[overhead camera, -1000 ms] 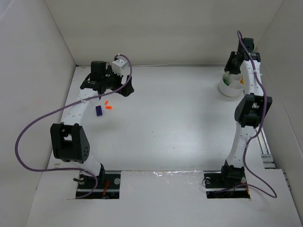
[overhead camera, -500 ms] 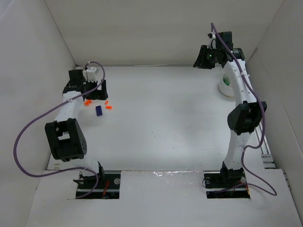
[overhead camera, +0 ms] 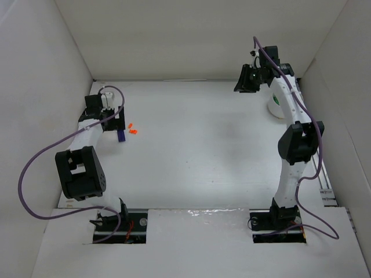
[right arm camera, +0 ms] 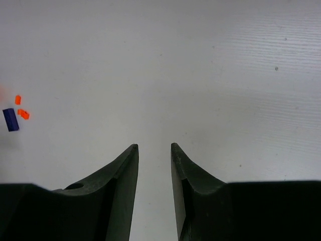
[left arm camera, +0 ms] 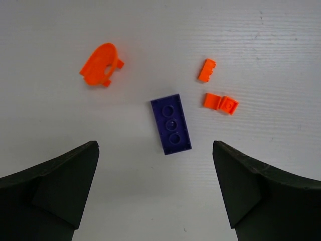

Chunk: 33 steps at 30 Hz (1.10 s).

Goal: Sort the legos into containers by color

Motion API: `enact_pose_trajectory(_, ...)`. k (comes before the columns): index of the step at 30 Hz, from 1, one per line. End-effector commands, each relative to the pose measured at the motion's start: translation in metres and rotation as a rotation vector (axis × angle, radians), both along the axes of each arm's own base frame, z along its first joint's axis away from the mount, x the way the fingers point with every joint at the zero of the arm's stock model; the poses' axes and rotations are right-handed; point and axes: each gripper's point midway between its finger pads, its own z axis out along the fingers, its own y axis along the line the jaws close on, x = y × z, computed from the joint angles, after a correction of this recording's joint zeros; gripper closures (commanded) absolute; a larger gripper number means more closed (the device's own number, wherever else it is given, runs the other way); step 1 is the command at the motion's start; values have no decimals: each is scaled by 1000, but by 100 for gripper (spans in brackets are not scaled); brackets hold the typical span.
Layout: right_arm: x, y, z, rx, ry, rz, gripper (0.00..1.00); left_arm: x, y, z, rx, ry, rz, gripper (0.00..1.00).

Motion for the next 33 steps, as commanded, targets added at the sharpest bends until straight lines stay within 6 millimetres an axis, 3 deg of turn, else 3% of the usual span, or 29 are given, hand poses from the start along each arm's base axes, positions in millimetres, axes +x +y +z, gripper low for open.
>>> enact_pose_trajectory(1,2,7,28,28,-81,15,62,24,14,36,95,-125,-25,7)
enact_pose_trajectory(5,1,13,28,35,-80,31,62,36,24,29,164,-110,-91,21)
enact_pose_trajectory(6,1,13,28,35,-80,31,62,37,22,16,160,-82,-119,23)
enact_pose_trajectory(8,2,13,24,34,-70,31,62,43,27,12,184,-77,-166,27)
enact_pose_trajectory(9,2,13,24,34,-70,31,62,41,37,-3,173,-45,-161,31)
enact_pose_trajectory(11,1,18,24,34,-70,40,62,46,45,-11,157,-38,-180,36)
enact_pose_trajectory(12,-1,16,22,27,-62,33,62,50,51,-4,156,-57,-171,39)
enact_pose_trajectory(14,1,16,17,25,-53,33,62,55,59,-8,149,-52,-186,42)
enact_pose_trajectory(21,4,20,17,19,-55,36,62,61,77,-19,168,-27,-216,43)
enact_pose_trajectory(33,6,22,13,5,-48,32,62,66,67,-45,125,9,-322,43)
